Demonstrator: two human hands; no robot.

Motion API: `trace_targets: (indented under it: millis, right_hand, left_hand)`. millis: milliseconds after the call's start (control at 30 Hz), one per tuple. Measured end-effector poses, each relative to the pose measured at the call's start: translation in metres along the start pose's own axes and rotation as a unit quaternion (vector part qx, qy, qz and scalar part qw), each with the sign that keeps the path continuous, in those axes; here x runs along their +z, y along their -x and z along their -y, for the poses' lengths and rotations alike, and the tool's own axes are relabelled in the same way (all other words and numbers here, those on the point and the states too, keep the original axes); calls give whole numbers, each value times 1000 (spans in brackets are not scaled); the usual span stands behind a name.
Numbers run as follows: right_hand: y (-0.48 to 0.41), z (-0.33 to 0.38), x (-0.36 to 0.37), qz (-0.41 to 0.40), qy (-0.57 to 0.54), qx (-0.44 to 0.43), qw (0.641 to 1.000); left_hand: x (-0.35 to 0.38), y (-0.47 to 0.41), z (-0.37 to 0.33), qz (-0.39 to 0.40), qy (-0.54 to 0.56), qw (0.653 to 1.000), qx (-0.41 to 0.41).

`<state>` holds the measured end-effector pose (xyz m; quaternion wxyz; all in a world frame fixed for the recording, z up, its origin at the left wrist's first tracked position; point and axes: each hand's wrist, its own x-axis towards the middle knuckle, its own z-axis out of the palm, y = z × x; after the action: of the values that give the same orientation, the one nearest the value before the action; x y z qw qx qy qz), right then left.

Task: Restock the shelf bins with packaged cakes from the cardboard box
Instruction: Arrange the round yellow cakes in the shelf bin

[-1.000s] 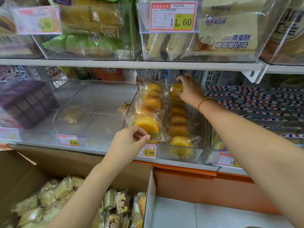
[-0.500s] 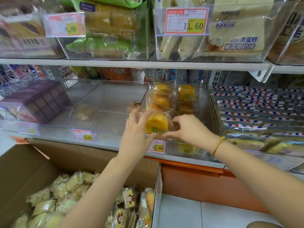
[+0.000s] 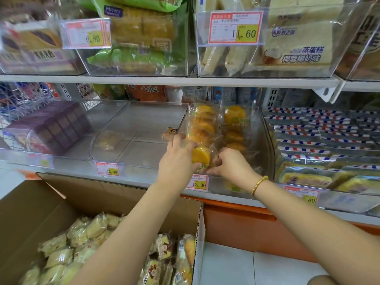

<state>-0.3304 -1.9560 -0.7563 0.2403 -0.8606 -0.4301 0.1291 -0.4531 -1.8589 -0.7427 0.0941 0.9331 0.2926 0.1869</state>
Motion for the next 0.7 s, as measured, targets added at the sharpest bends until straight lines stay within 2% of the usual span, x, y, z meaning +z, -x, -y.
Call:
trace_targets:
  millis: [67, 200, 333, 467, 600, 700]
  right_hand:
    - [5, -1, 2, -26, 2, -12, 1000]
    - [18, -5, -13, -11, -76, -19, 997]
    - [31, -3, -28, -84, -61, -20, 994]
    - [42, 9, -29, -133, -48, -95, 985]
    - [50, 20, -25, -101, 10, -204, 974]
    - [58, 28, -13, -31, 28, -263, 964]
  left_hand:
    - [4, 7, 0, -2, -14, 1000, -1]
    - [5, 10, 1, -8, -39, 999, 2]
    - [1, 14, -2, -13, 17, 1000, -1]
    - [0, 22, -1, -33, 52, 998, 12]
    - [-12, 32, 13, -48, 71, 996, 35]
    - [-30, 56, 47, -41, 63, 996, 38]
